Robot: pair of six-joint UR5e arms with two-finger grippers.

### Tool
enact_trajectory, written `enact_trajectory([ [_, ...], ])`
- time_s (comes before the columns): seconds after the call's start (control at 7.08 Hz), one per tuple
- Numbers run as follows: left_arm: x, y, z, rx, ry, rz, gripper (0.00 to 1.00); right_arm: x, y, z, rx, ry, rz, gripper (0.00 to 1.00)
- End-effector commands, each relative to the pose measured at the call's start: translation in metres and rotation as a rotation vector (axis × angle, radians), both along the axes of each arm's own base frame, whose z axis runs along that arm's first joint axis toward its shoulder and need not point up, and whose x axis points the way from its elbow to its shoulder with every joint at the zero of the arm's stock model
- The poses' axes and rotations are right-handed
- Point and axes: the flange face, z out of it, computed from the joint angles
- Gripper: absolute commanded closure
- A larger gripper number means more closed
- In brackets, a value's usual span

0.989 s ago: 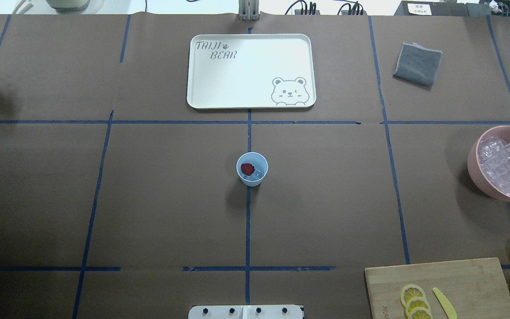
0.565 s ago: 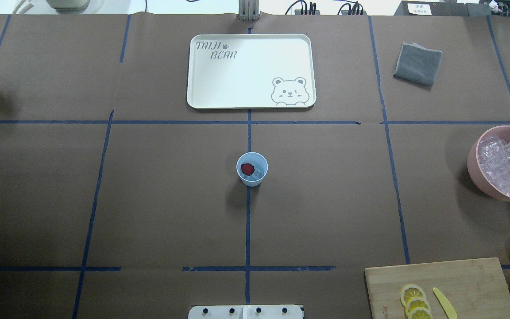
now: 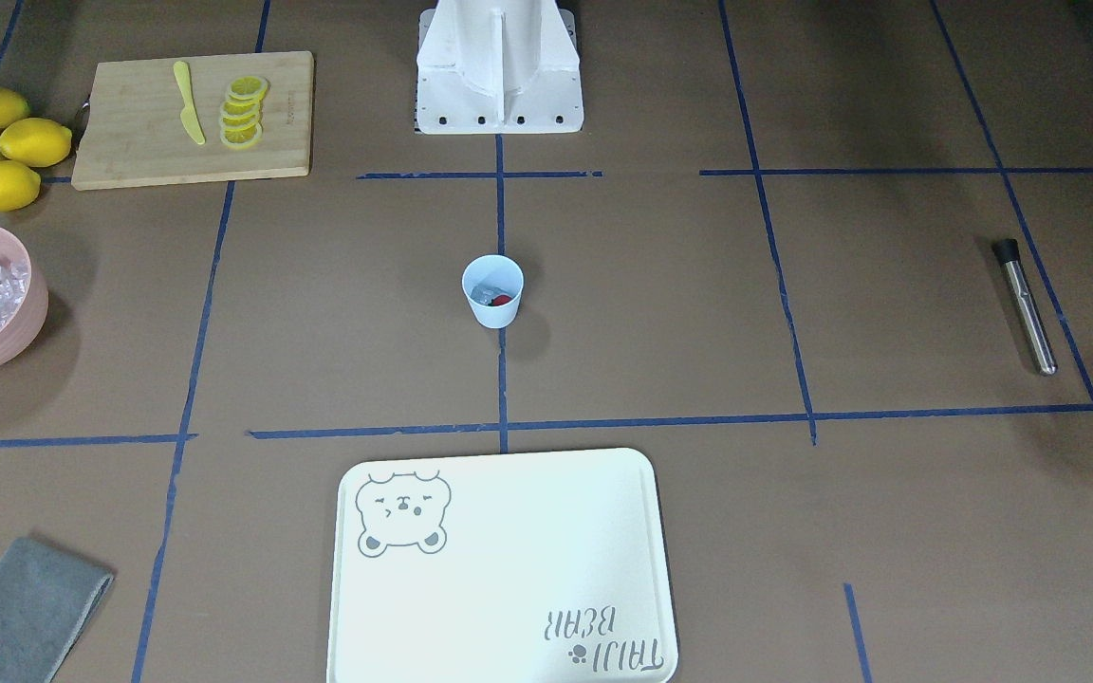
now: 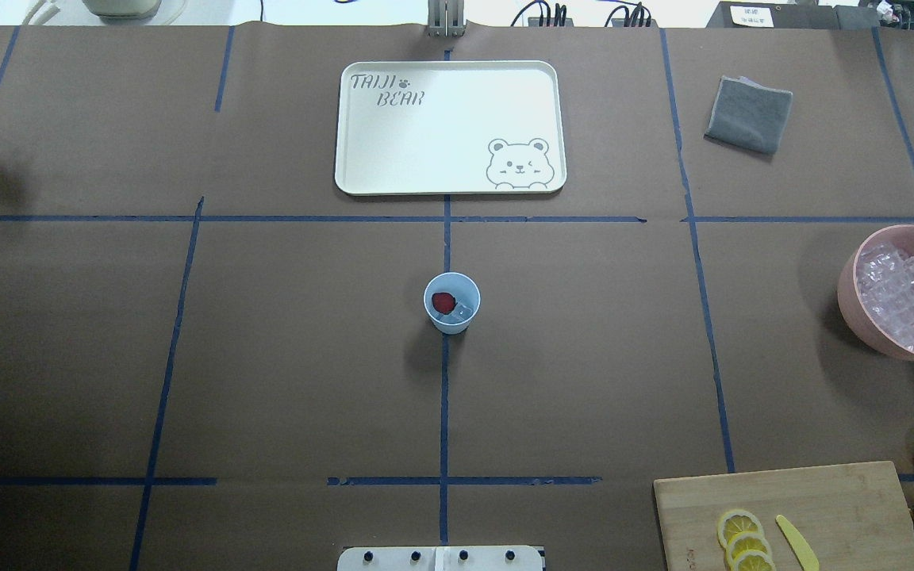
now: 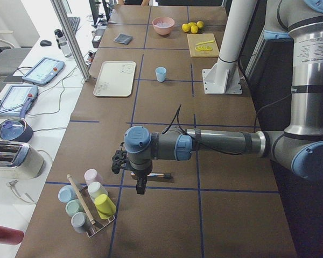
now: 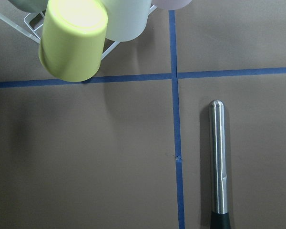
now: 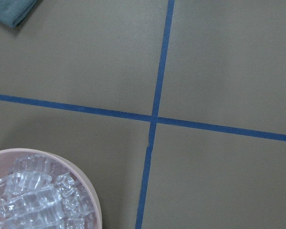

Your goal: Mash ice and strawberries in cup

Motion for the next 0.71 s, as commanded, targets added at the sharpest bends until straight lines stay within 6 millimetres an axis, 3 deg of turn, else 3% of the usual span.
enact_trajectory([
  [0.0, 0.0, 0.0001, 0.0012, -0.001, 0.0, 0.001, 0.0, 0.0001, -0.0008, -0.0012, 0.002, 0.001, 0.0, 0.01],
  [0.56, 0.0001, 0.0008, 0.0018, -0.004, 0.001, 0.0, 0.0, 0.0004, -0.0037, -0.0041, 0.008, 0.004, 0.0, 0.01],
])
